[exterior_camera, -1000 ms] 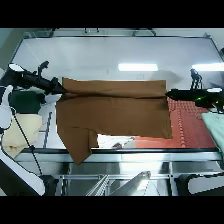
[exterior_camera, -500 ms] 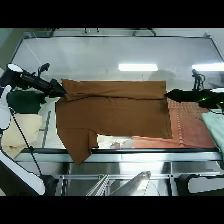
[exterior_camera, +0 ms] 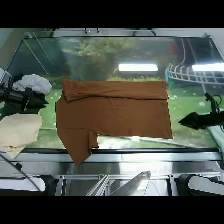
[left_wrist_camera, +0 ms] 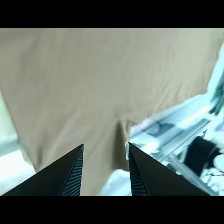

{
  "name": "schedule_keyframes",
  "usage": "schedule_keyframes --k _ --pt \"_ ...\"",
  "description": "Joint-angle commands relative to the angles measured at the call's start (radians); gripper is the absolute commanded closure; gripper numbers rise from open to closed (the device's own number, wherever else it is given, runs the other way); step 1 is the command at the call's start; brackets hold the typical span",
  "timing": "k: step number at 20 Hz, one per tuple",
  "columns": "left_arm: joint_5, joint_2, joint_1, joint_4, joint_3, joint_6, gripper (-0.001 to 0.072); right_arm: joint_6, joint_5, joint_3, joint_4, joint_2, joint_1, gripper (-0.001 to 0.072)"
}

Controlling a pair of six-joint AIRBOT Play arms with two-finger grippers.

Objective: Fold the shirts.

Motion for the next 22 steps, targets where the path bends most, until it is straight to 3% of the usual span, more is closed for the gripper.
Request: schedule_keyframes --k 1,7,8,9,10,16,19,22 --pt "0.040 0.134 0.082 0.072 -0.228 0.024 0.0412 0.014 -0.015 -0.127 -0.017 0.010 0.005 0.0411" --pt "0.071 0.169 0.052 0.177 -0.414 0.026 0.0411 0.010 -0.019 -0.153 0.069 -0.056 0.202 0.0415" --pt "0.089 0.169 0.041 0.175 -0.441 0.026 0.0411 0.002 -0.024 -0.153 0.083 -0.061 0.222 0.0448" --pt "0.114 0.169 0.027 0.175 -0.466 0.026 0.0411 -0.016 -0.024 -0.153 0.099 -0.060 0.233 0.0673" --pt "0.138 0.169 0.010 0.175 -0.488 0.027 0.0411 -0.019 -0.030 -0.153 0.116 -0.060 0.235 0.0686" --pt "0.231 0.133 -0.138 0.188 -0.540 0.013 0.0411 -0.019 -0.042 -0.152 0.130 -0.059 0.235 0.0686" --pt "0.192 0.073 -0.182 0.338 -0.524 -0.062 0.0411 -0.026 -0.035 -0.152 0.130 -0.059 0.235 0.0686" --pt "0.249 0.065 -0.183 0.267 -0.522 -0.059 0.0411 -0.030 -0.035 -0.153 0.130 -0.059 0.235 0.0686"
